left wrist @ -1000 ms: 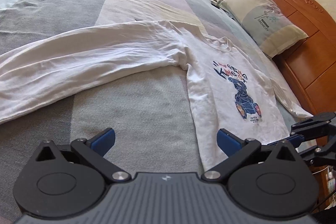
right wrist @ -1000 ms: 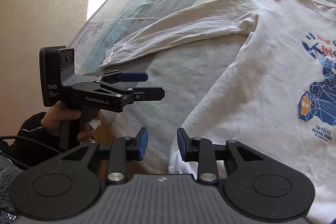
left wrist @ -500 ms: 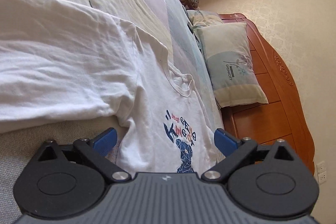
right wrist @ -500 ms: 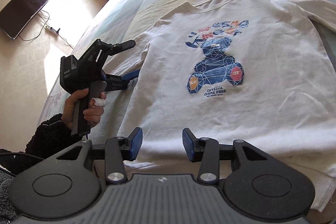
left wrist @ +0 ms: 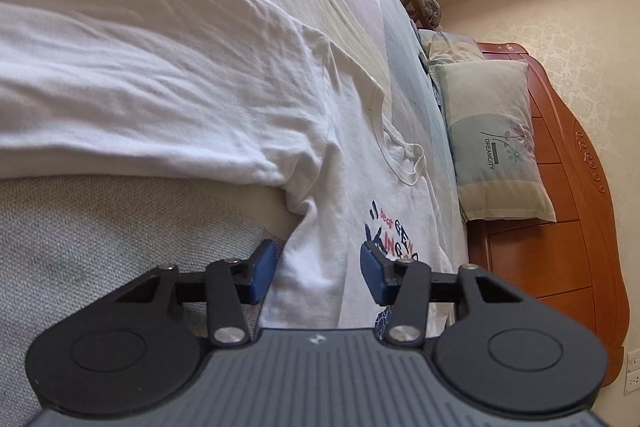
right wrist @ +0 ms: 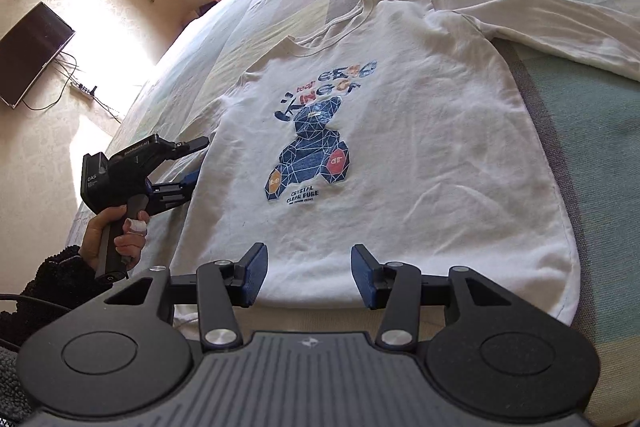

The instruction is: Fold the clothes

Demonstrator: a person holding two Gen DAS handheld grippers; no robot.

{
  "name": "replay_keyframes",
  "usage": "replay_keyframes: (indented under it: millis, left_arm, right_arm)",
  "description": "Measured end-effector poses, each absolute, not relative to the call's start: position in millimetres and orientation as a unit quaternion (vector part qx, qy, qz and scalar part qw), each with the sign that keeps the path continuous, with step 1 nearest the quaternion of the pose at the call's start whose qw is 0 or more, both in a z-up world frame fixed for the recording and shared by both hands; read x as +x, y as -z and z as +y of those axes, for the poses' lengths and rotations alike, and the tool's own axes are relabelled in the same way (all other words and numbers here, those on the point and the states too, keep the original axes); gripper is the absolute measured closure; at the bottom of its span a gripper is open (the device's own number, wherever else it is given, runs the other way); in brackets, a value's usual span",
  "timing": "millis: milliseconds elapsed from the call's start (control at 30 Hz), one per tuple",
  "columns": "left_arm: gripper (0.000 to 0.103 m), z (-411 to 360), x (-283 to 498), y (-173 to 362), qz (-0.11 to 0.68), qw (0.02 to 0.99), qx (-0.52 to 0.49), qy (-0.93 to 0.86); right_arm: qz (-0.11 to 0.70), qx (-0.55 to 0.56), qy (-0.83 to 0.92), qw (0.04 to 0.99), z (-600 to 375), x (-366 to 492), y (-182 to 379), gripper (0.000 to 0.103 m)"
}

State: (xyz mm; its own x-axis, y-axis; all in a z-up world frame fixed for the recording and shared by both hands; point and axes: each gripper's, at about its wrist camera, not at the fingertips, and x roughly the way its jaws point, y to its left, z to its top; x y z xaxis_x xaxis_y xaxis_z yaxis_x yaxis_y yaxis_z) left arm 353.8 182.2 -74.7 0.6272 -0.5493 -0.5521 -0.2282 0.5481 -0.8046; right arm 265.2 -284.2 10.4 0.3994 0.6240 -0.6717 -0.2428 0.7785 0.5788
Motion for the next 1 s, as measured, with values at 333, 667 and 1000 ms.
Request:
replay_keyframes:
  millis: [333, 667, 1000]
  left_arm:
    - [0.083, 193.8, 357.1, 86.9, 0.412, 0.761, -0.493, 0.085]
    - [0.080, 180.1, 364.2, 80.3, 0.423, 0.789, -0.436, 0.093]
    - [0.068, 156.3, 378.3, 55.6, 0.431, 0.834, -0.327, 0.108]
  right_arm:
    - [0.477, 0.223, -0.246, 0.814, -304.3, 251.4, 1.1, 0.047]
    - [0.474, 0.204, -0.250, 0.819, -296.7, 252.8, -4.5, 0.043]
    - [0.485, 0.187, -0.260, 0.814, -285.2, 257.7, -1.4, 0.043]
